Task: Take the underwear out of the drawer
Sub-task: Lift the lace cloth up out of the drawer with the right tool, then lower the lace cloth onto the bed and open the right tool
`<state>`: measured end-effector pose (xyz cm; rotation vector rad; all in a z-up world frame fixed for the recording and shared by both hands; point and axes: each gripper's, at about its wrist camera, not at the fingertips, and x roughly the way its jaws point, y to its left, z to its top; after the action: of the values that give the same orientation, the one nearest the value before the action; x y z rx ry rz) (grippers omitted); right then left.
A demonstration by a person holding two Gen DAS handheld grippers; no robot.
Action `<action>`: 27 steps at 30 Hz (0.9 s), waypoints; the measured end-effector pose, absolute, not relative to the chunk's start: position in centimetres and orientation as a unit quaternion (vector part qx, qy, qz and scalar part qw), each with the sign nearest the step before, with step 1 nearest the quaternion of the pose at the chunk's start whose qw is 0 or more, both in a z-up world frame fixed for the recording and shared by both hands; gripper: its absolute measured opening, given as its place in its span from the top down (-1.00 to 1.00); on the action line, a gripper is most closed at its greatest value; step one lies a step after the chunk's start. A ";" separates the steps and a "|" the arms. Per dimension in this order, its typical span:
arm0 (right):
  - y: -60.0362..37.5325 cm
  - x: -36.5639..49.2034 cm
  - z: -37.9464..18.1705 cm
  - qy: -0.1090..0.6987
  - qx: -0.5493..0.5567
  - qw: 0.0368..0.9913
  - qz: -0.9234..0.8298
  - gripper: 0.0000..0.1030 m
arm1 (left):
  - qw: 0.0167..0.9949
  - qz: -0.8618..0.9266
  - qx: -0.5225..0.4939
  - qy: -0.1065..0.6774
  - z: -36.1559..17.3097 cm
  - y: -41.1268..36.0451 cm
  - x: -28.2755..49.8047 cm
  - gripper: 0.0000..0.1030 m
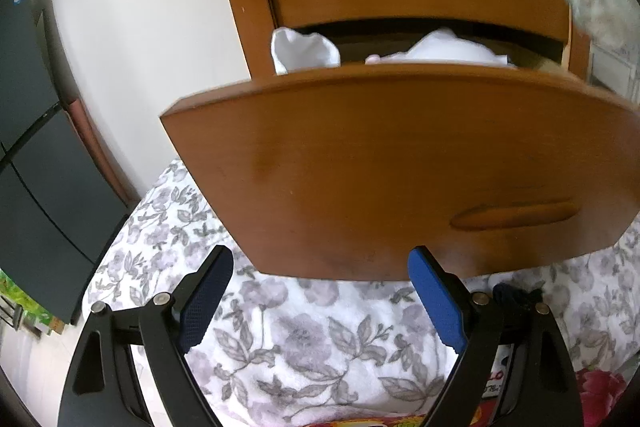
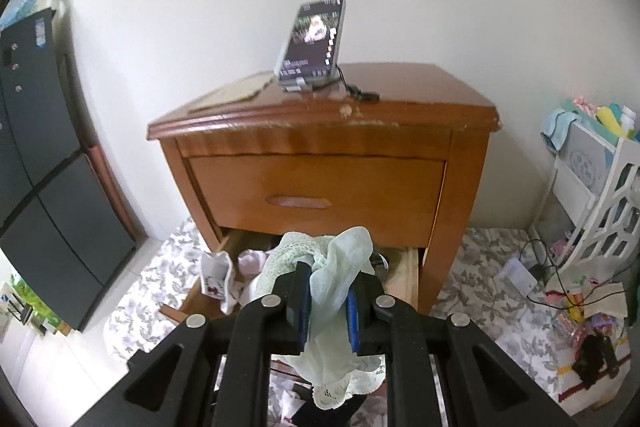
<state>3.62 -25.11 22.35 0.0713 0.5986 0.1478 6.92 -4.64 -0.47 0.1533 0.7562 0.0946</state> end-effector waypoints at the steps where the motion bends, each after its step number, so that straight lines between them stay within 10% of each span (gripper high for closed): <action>1: -25.2 3.0 22.7 0.288 0.038 0.954 0.077 0.71 | 0.924 0.047 0.074 0.373 -0.6 -4.6 7.1 -0.74; 27: -27.1 -5.2 24.3 0.247 0.022 0.962 0.112 0.70 | 0.935 0.061 0.089 0.337 0.4 -5.1 5.6 -0.74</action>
<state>-5.24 -27.09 24.31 0.0437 0.5002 0.2262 5.62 -5.12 0.44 0.1825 0.6900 0.1254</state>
